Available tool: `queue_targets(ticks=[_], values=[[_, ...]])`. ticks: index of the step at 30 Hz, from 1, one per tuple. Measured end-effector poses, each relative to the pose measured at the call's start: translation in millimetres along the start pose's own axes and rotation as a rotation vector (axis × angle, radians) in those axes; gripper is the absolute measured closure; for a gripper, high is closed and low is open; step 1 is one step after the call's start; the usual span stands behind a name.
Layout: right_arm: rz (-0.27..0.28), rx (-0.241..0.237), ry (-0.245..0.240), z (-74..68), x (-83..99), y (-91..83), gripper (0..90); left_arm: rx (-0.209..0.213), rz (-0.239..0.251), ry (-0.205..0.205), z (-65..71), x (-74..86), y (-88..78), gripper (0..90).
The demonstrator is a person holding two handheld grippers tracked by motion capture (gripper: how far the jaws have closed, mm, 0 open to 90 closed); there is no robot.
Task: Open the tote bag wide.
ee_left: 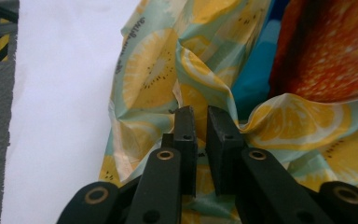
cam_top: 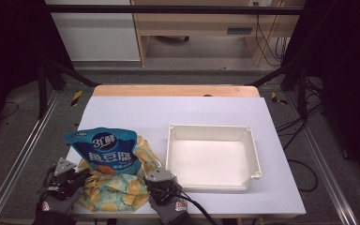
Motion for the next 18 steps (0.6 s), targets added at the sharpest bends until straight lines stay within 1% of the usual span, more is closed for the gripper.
queue_targets(ticks=[2,5,7,9,10,12,14,15,16,17,18], values=[[-0.023,0.008,-0.005,0.2,0.1,2.4,87.4,0.006,-0.006,-0.007,-0.4,0.7,1.2,80.7],[-0.028,0.009,-0.007,-0.3,0.3,2.8,86.3,0.013,-0.014,-0.015,-1.4,1.8,2.9,79.9],[-0.028,-0.002,-0.004,-0.7,0.2,2.3,84.6,0.016,-0.009,-0.018,-1.9,1.6,2.8,78.7],[-0.011,-0.011,-0.008,-0.6,0.0,0.7,82.5,0.013,0.012,-0.026,-3.1,0.9,0.4,76.6],[0.002,-0.028,-0.005,-1.8,-0.5,-2.7,80.7,0.013,0.029,-0.029,-3.9,0.1,-1.9,74.7],[0.011,-0.032,-0.004,-2.3,-1.3,-5.1,79.5,0.009,0.062,-0.035,-4.8,-1.2,-6.7,74.1],[0.036,-0.054,-0.004,-4.0,-4.0,-11.2,77.6,-0.007,0.082,-0.028,-6.3,-2.2,-11.1,73.0],[0.051,-0.056,-0.012,-4.4,-5.8,-14.2,76.6,-0.008,0.096,-0.037,-6.5,-2.8,-13.3,72.5],[0.064,-0.065,-0.017,-5.4,-7.7,-17.7,76.0,-0.01,0.105,-0.036,-7.1,-2.7,-15.7,72.1],[0.095,-0.08,-0.022,-7.7,-12.2,-24.3,74.7,-0.018,0.114,-0.039,-7.9,-2.8,-17.7,71.0],[0.095,-0.08,-0.022,-7.7,-12.2,-24.3,74.7,-0.02,0.122,-0.045,-8.6,-2.7,-19.3,71.0]])
Point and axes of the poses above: each handheld gripper's, and its own axes: y roughly forward along the jaws, x roughly out of its underside, z roughly to its right, the point moved 4 cm from there along y, roughly forward along the jaws, and after that the axes turned 11 degrees about y, right-handed, at the moved point
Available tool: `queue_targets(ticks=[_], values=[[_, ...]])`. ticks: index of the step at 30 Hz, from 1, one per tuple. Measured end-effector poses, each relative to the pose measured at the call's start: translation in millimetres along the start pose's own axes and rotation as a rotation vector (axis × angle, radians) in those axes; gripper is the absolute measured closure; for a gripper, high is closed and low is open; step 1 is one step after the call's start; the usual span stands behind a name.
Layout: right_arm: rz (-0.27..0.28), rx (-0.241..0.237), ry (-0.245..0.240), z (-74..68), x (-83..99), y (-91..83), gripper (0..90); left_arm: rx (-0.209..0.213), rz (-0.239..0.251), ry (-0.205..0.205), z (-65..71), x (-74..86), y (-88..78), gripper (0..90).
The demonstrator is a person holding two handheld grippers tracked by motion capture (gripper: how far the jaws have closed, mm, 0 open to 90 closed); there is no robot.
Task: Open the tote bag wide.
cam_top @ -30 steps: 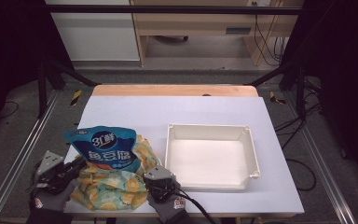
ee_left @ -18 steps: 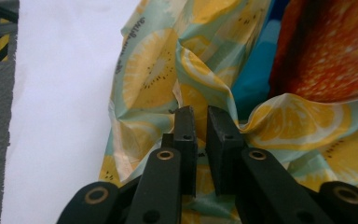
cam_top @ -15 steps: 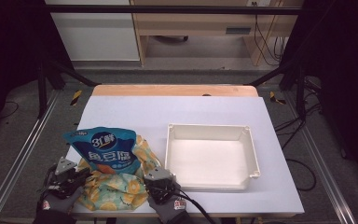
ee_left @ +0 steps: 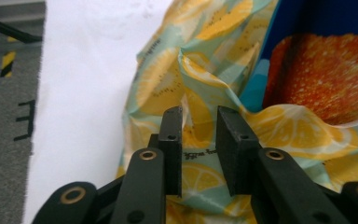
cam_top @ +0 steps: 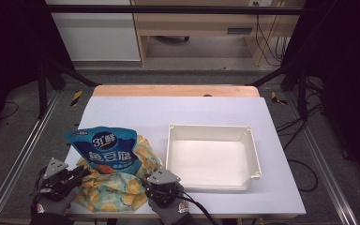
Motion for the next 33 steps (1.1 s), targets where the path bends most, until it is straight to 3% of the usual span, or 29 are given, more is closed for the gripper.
queue_targets(ticks=[9,14,19,33], values=[[0.087,-0.03,-0.022,-1.6,-28.5,-18.6,69.4,-0.028,0.099,-0.033,-6.8,-9.4,-18.6,67.3],[0.121,-0.059,0.0,4.4,-43.6,-29.0,63.9,-0.022,0.172,-0.044,-8.6,-17.0,-30.7,63.9],[0.157,-0.094,0.0,11.7,-57.8,-40.7,54.9,-0.017,0.231,-0.032,-8.4,-26.1,-42.0,59.6],[0.187,-0.092,-0.004,24.6,-80.2,-60.9,45.8,0.015,0.327,0.014,0.5,-50.3,-66.2,44.7]])
Point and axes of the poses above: each handheld gripper's, and its own axes: y roughly forward along the jaws, x roughly out of its underside, z roughly to its right, the point moved 4 cm from there along y, roughly forward along the jaws, and after that the axes turned 11 degrees about y, right-handed, at the moved point
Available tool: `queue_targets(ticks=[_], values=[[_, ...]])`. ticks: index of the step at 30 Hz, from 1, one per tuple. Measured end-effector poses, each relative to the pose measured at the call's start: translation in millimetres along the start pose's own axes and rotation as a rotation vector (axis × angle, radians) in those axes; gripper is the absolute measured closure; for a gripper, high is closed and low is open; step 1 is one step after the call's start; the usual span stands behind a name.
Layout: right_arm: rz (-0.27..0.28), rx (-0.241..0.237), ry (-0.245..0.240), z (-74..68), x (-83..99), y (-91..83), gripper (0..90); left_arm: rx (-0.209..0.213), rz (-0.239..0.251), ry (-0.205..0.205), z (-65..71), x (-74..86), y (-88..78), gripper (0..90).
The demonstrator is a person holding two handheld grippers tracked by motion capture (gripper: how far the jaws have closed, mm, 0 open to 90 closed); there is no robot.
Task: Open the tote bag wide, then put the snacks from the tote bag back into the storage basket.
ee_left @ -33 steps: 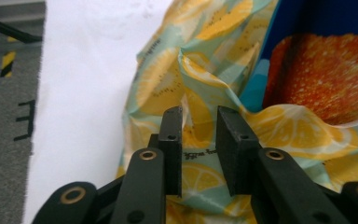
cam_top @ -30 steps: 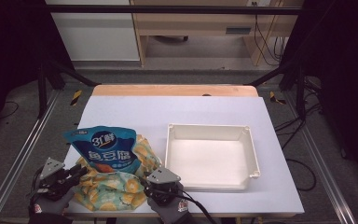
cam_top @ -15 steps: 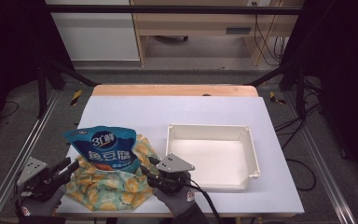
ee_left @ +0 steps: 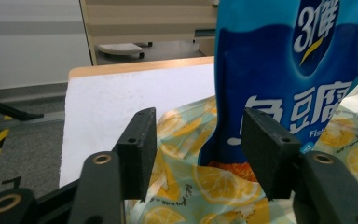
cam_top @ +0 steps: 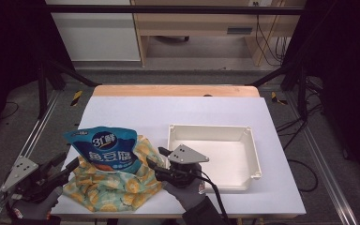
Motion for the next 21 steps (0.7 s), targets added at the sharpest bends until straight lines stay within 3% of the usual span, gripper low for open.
queue_targets(ticks=[6,21], values=[[0.015,-0.002,-0.006,0.7,-11.8,-4.8,45.1,0.005,0.014,0.02,2.1,-11.1,-0.3,37.5],[0.039,-0.005,-0.025,-1.6,-32.7,-5.1,45.6,0.031,0.045,0.051,5.2,-37.8,5.1,34.1]])
Point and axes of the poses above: each handheld gripper's, and its own axes: y roughly forward along the jaws, x roughly out of its underside, z roughly to its right, the point moved 4 cm from there along y, roughly forward along the jaws, and after that the axes turned 11 degrees about y, right-handed, at the moved point
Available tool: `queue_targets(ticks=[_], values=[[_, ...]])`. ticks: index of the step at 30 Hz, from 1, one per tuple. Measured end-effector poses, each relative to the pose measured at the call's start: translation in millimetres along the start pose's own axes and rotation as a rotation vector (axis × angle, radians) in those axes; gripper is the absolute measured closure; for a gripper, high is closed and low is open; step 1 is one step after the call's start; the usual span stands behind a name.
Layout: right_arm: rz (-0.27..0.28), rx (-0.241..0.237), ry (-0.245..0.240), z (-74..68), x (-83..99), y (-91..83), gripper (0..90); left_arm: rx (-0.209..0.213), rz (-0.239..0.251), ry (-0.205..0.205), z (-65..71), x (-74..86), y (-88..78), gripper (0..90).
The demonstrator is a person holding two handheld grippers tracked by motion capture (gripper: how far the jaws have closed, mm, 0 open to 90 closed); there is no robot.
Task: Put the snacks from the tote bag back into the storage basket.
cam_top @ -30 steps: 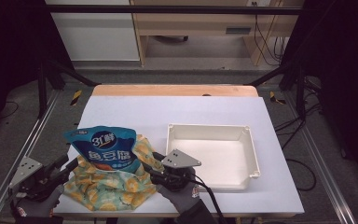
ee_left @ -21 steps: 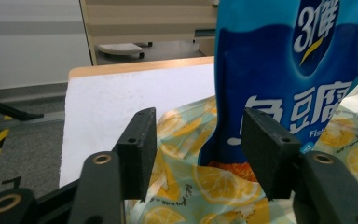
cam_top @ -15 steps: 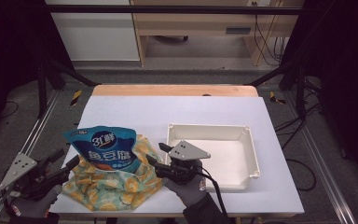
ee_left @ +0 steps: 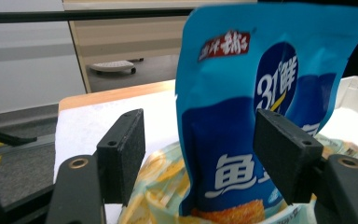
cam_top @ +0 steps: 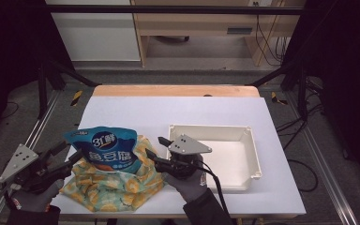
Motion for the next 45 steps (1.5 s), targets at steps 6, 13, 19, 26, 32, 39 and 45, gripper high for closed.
queue_targets(ticks=[6,13,19,26,32,39,45], values=[[0.007,-0.003,0.002,-0.2,-9.2,0.7,45.7,0.003,0.009,0.002,-2.2,-7.8,4.4,34.0],[0.003,-0.022,-0.007,-5.7,-13.6,6.1,46.5,-0.004,0.024,-0.001,-6.5,-13.1,5.2,34.3],[0.001,-0.035,-0.017,-12.2,-17.1,14.0,47.7,0.001,0.042,-0.006,-8.5,-19.6,6.3,36.3],[0.003,-0.042,-0.023,-17.8,-21.6,23.2,49.2,-0.01,0.056,-0.004,-13.5,-24.9,7.3,42.3],[0.005,-0.044,-0.019,-21.4,-24.0,32.3,52.8,-0.025,0.039,0.016,-12.0,-23.5,9.0,50.2],[0.001,-0.036,-0.009,-20.0,-22.7,41.2,58.6,-0.015,0.036,-0.01,-14.7,-19.8,11.2,58.1],[-0.019,-0.031,-0.002,-18.6,-21.3,52.2,64.1,0.0,0.03,-0.018,-14.5,-17.3,14.6,62.8]])
Point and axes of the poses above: each handheld gripper's, and its own axes: y roughly forward along the jaws, x roughly out of its underside, z roughly to its right, the point moved 4 cm from there along y, roughly forward along the jaws, and after that the axes turned 11 degrees about y, right-handed, at the moved point
